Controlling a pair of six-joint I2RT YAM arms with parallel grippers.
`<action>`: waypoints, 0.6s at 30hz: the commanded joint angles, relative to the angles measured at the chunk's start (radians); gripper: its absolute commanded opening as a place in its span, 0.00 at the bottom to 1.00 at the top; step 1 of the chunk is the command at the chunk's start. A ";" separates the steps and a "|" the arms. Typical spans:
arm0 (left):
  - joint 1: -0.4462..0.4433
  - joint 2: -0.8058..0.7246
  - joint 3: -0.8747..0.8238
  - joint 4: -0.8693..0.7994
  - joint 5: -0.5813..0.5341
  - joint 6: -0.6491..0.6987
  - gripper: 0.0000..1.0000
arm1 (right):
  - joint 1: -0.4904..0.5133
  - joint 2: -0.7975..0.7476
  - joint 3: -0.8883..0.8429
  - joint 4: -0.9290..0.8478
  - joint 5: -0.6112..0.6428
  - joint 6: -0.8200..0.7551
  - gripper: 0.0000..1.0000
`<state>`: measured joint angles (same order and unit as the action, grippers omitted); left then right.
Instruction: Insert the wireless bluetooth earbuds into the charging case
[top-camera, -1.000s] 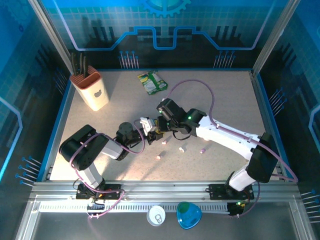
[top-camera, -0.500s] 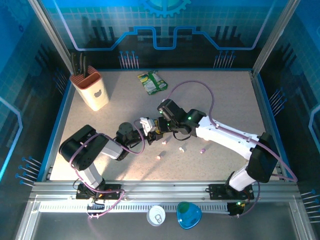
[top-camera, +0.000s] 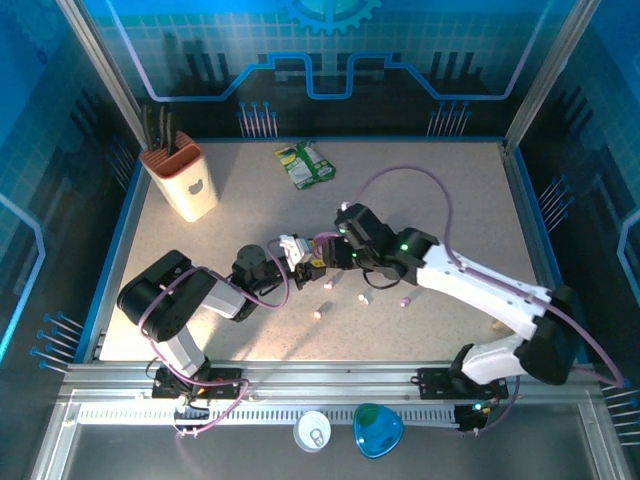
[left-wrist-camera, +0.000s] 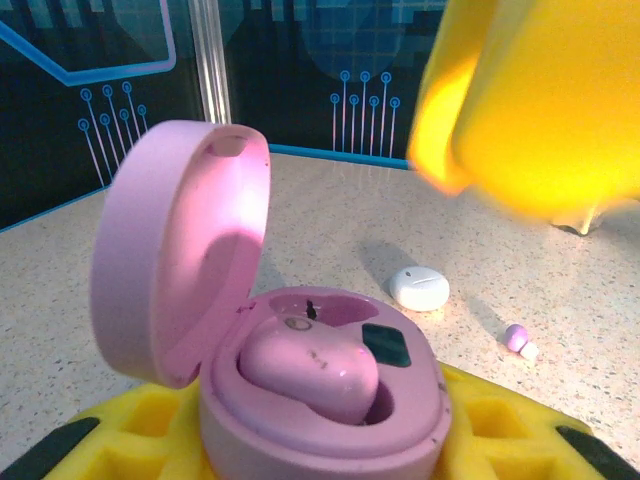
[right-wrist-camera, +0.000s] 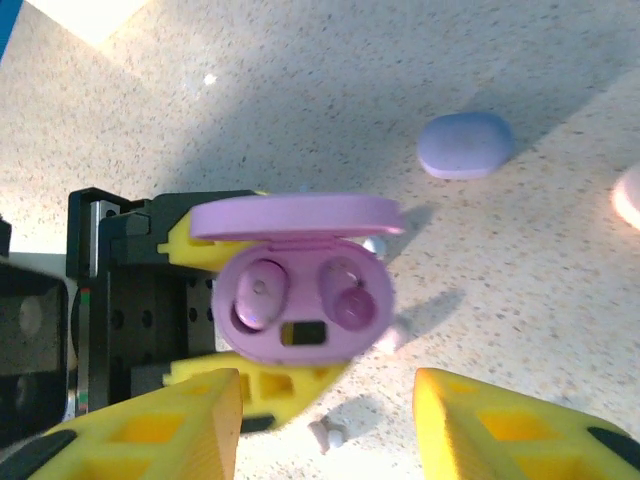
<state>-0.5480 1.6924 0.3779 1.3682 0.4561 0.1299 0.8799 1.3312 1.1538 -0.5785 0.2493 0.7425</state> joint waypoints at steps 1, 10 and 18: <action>-0.002 -0.032 -0.016 0.034 -0.004 -0.009 0.35 | -0.042 -0.120 -0.105 0.006 0.065 0.036 0.51; -0.003 -0.075 -0.033 0.034 0.013 -0.027 0.35 | -0.346 -0.431 -0.499 -0.037 0.020 0.120 0.53; -0.004 -0.091 -0.047 0.034 0.029 -0.052 0.35 | -0.623 -0.466 -0.710 0.117 -0.287 0.064 0.51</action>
<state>-0.5480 1.6264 0.3431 1.3716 0.4610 0.0986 0.3077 0.8459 0.4644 -0.5396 0.1005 0.8253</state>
